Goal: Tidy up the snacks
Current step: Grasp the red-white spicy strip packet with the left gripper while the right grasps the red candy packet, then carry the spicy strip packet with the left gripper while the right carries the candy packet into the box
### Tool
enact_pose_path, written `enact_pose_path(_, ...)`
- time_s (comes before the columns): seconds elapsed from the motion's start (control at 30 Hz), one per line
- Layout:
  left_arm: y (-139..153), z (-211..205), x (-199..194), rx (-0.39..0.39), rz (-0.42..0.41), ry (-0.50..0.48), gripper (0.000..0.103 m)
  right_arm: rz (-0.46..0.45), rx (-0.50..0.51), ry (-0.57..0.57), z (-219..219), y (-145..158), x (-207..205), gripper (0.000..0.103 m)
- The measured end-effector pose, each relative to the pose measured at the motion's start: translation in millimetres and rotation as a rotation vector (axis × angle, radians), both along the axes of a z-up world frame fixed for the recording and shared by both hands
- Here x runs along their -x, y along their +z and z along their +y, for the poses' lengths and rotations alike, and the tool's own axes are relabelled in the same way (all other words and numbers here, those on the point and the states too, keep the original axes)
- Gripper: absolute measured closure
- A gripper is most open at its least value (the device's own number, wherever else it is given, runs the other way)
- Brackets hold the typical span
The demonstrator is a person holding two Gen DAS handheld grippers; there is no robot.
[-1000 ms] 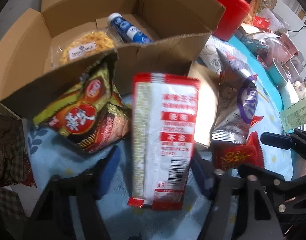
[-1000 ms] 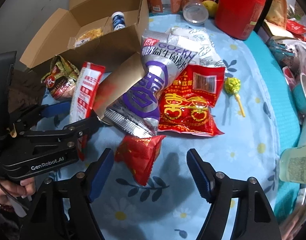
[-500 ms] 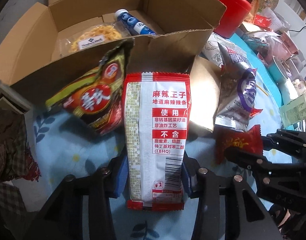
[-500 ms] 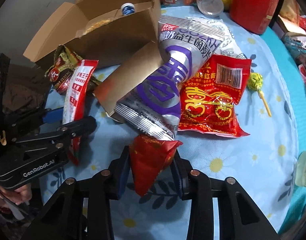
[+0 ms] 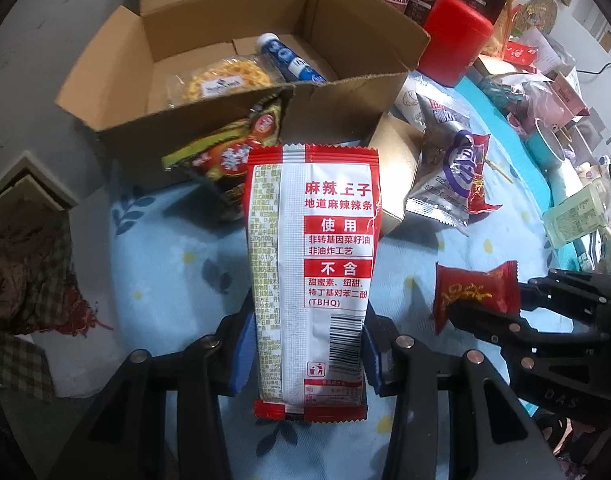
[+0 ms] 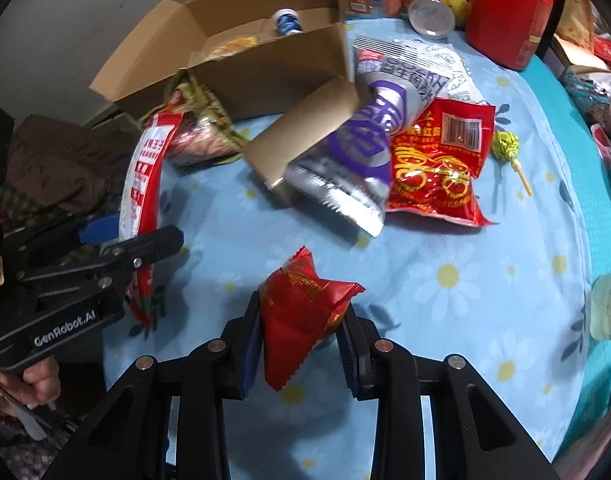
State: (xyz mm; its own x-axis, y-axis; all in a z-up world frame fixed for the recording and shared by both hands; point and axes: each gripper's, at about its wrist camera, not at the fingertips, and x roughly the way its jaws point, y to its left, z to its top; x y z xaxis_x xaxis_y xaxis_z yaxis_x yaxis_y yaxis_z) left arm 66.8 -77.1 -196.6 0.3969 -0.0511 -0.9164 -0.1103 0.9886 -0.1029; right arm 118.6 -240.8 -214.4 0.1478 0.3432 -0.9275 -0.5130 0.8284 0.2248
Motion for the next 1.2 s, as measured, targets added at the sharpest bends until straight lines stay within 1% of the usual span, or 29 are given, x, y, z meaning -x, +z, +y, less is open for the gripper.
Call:
enact_pose_path(0.17,21,3,15,-0.022,-0.04,0.02,0.059,-0.018,-0.016,0.034,4,18,18,0.07)
enact_pose_path(0.3,39,6,26,-0.03,-0.077,0.042,0.059,-0.052,-0.036,0.067,10,38,31,0.07)
enact_pose_path(0.57,81,11,43,-0.043,-0.162,0.086,0.059,-0.111,-0.065,0.118,22,75,35,0.07)
enact_pose_path(0.67,99,12,47,-0.06,-0.2,0.093,0.059,-0.162,-0.071,0.135,25,91,36,0.07)
enact_pose_path(0.77,116,14,48,-0.065,-0.236,0.093,0.059,-0.194,-0.088,0.153,29,110,36,0.07)
enact_pose_path(0.9,141,19,47,-0.091,-0.291,0.089,0.059,-0.246,-0.104,0.175,40,132,34,0.07)
enact_pose_path(1.07,169,30,36,-0.103,-0.356,0.091,0.059,-0.328,-0.139,0.193,53,164,26,0.07)
enact_pose_path(1.2,186,40,24,-0.111,-0.398,0.097,0.059,-0.367,-0.166,0.189,63,183,12,0.07)
